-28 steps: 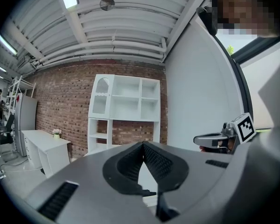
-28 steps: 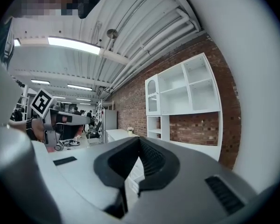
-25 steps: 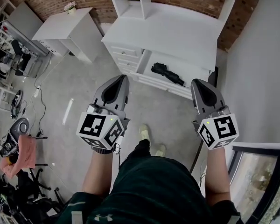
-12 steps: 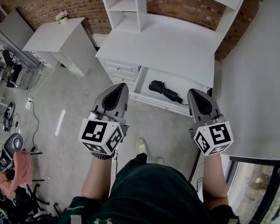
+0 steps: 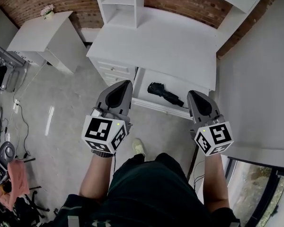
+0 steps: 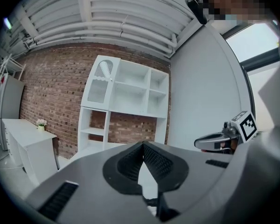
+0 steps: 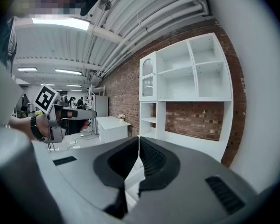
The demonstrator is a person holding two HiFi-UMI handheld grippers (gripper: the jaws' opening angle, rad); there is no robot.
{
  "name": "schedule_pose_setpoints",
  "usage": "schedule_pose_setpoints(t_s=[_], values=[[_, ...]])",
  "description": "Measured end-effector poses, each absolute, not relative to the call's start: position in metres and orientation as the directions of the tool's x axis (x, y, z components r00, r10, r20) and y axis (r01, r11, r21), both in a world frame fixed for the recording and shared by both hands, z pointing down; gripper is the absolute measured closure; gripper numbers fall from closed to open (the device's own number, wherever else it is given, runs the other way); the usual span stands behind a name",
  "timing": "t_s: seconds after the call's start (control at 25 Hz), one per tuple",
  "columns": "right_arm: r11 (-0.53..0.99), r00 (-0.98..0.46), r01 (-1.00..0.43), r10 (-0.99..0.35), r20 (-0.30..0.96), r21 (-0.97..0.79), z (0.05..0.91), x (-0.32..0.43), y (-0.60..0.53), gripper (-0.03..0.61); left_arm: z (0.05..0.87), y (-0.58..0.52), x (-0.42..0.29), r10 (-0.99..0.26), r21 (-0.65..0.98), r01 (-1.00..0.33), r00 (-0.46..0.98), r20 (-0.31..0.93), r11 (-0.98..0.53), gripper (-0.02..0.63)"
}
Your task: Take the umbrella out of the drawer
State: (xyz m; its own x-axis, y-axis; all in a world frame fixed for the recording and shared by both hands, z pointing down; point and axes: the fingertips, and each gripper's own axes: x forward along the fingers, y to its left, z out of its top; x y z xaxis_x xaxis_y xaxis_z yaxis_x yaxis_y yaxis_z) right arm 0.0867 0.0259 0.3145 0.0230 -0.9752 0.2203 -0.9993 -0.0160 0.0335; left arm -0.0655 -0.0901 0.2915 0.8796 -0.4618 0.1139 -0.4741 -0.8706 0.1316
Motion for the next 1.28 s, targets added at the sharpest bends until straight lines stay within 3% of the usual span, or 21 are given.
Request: schedule_pose_setpoints(t_s=[0.4,1.28], values=[[0.025,-0.009,-0.999,-0.935,0.354,0.042,0.378,0.114,-0.023,0.574,0.33,-0.125,-0.035,-0.433,0.167,-0.457,0.887,0.162,-0.874,0.607],[0.325,-0.275,-0.945,-0.742,0.612,-0.031,0.552,0.177,-0.12,0.572,0.453,-0.212,0.049,-0.525,0.214,-0.599,0.79,0.316,-0.772,0.607]])
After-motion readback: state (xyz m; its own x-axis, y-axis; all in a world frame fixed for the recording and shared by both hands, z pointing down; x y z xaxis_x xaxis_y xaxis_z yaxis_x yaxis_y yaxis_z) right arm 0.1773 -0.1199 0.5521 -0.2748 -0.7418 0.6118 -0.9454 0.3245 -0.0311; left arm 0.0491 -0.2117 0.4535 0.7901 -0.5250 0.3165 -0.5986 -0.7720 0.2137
